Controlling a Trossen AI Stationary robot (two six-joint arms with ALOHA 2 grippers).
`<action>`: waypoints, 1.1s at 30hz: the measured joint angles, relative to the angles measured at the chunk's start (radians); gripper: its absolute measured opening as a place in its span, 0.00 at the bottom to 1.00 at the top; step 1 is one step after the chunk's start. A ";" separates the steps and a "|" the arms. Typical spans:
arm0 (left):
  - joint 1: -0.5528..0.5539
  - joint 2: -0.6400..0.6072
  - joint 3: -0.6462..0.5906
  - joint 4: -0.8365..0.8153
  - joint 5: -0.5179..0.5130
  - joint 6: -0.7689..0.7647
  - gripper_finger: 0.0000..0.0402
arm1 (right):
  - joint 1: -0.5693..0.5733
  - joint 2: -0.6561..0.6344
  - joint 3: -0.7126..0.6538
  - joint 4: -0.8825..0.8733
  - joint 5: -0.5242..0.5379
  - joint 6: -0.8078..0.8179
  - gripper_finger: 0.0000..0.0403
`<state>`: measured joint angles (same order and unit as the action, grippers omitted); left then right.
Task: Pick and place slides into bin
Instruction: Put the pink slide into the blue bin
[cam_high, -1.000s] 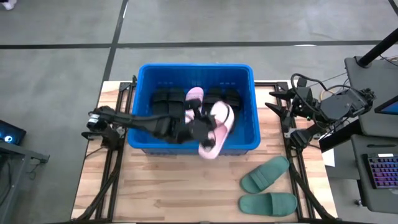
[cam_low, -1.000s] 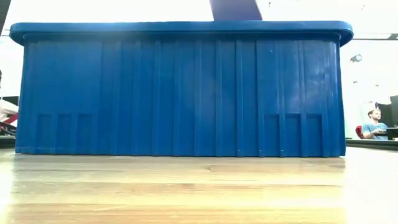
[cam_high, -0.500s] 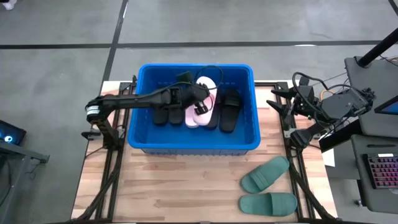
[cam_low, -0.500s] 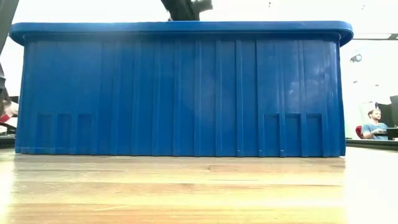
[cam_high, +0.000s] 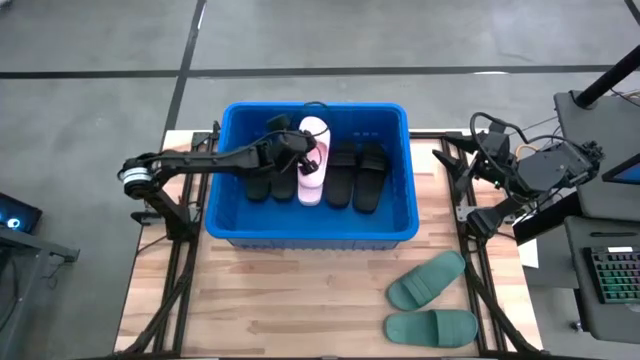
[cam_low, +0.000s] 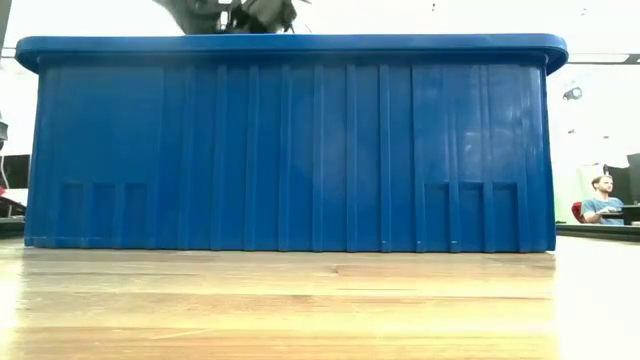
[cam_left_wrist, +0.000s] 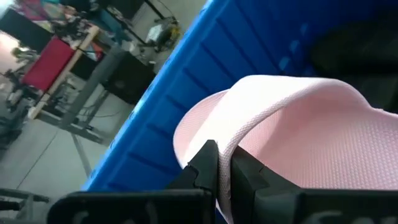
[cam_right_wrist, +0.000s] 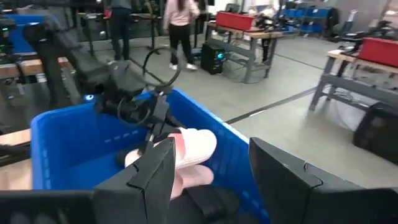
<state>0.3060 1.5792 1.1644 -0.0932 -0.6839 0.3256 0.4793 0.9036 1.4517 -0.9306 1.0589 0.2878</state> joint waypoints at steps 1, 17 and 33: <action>0.007 0.000 -0.028 0.040 -0.002 -0.002 0.00 | 0.000 0.000 0.000 0.000 0.012 0.000 0.48; 0.097 0.064 -0.234 0.314 0.134 -0.039 0.00 | 0.000 -0.006 0.000 0.006 0.137 0.016 0.48; 0.114 0.137 -0.230 0.359 0.204 -0.057 0.02 | 0.000 -0.005 0.000 0.034 0.150 0.079 0.48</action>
<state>0.4196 1.7163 0.9346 0.2657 -0.4799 0.2682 0.4789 0.8989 1.4521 -0.8969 1.2091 0.3672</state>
